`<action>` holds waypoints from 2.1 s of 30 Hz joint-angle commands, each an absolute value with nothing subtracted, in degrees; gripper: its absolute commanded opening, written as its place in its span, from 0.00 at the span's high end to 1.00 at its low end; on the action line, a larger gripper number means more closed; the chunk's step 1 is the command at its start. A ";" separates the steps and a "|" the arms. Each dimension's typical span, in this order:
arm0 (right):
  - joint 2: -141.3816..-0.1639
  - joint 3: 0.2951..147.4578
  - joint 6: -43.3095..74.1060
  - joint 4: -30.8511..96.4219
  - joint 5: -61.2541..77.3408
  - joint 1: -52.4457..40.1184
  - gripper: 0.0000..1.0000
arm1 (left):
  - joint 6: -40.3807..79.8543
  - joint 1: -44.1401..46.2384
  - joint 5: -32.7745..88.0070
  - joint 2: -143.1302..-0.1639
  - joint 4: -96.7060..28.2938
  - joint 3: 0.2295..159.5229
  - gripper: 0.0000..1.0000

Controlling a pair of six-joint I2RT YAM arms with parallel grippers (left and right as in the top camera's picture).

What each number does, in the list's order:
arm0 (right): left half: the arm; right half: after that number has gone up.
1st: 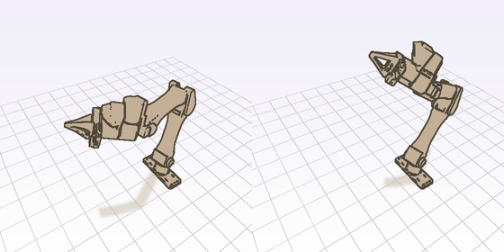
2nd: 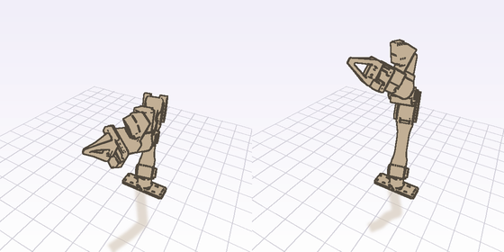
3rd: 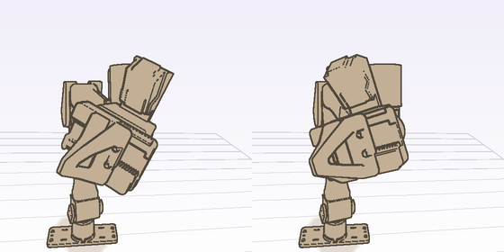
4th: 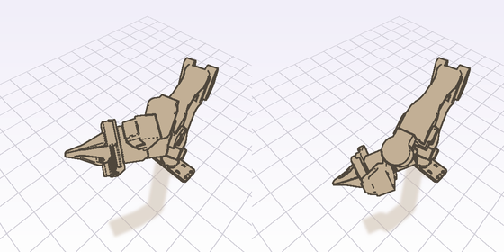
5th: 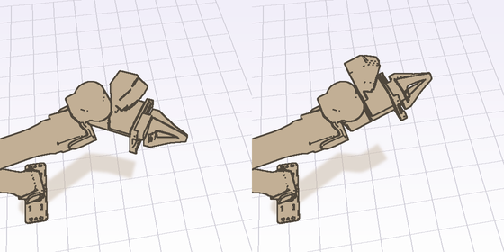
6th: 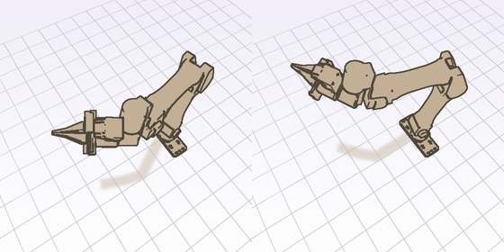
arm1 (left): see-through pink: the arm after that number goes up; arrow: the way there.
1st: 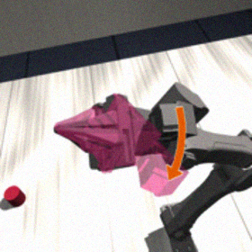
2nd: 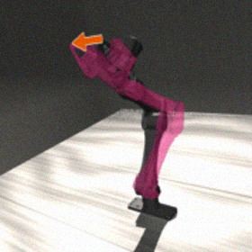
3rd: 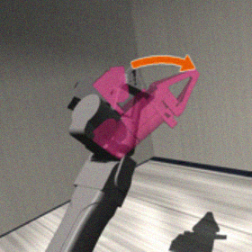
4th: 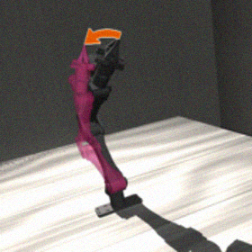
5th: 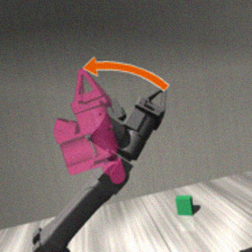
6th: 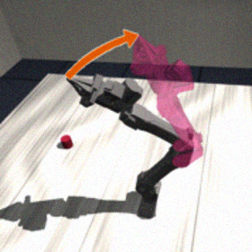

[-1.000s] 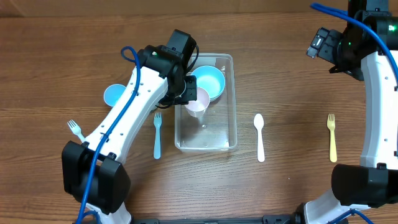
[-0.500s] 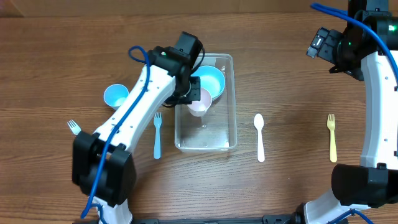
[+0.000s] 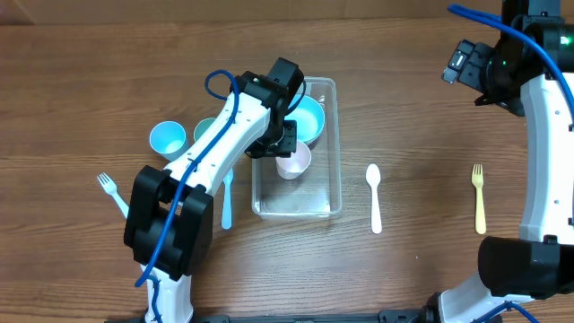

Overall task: Pack container
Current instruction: 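Carry the pink cup into the front of the container and release, then move the left gripper to the green cup and grasp its rim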

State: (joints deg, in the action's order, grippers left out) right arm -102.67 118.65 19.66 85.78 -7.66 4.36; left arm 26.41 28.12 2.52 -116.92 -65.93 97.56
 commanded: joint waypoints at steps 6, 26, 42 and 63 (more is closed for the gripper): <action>-102.24 118.93 19.99 85.65 -7.64 4.29 0.00 | 25.74 28.12 1.26 -116.51 -66.19 99.96 0.59; -102.24 118.93 19.99 85.62 -7.64 4.29 0.00 | 30.33 19.40 -6.42 -116.44 -92.36 122.30 0.60; -102.24 118.93 19.99 85.65 -7.64 4.29 0.00 | 10.24 13.72 1.19 -116.46 -80.20 109.45 0.55; -102.24 118.93 19.99 85.65 -7.64 4.29 0.00 | 1.21 10.92 0.91 -116.46 -71.50 98.61 0.49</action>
